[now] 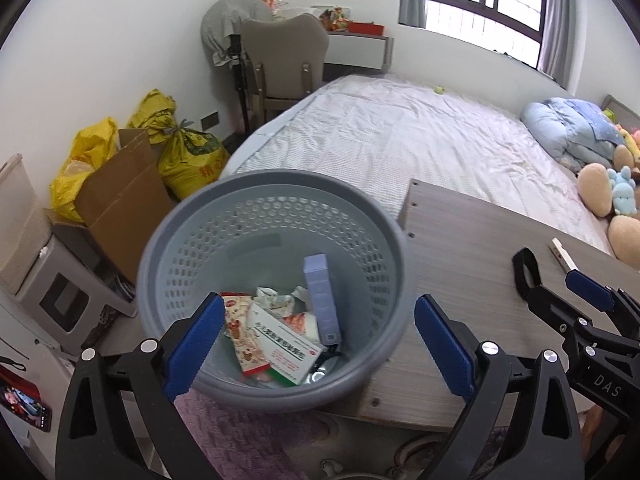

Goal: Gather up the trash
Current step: 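Withdraw both tools from the basket back over the table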

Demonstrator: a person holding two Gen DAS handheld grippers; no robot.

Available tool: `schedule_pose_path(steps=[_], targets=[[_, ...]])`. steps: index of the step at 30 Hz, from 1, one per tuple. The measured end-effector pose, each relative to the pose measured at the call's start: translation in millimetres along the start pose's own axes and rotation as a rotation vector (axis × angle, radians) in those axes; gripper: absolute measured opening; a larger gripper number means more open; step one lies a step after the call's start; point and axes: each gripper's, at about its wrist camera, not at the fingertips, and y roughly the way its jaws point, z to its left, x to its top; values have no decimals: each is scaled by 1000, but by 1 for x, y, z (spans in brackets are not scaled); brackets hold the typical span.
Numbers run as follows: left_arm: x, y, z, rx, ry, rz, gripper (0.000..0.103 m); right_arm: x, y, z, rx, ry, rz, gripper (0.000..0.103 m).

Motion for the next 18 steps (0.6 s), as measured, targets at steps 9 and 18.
schedule_pose_path(steps=[9,18], targets=[[-7,4,-46,-65,78,19,94,-18,-22,-50,-83,75,-4,76],[-6,6,-80,-109,114,25,94,-32,-41,-94,-148,144,-20,76]])
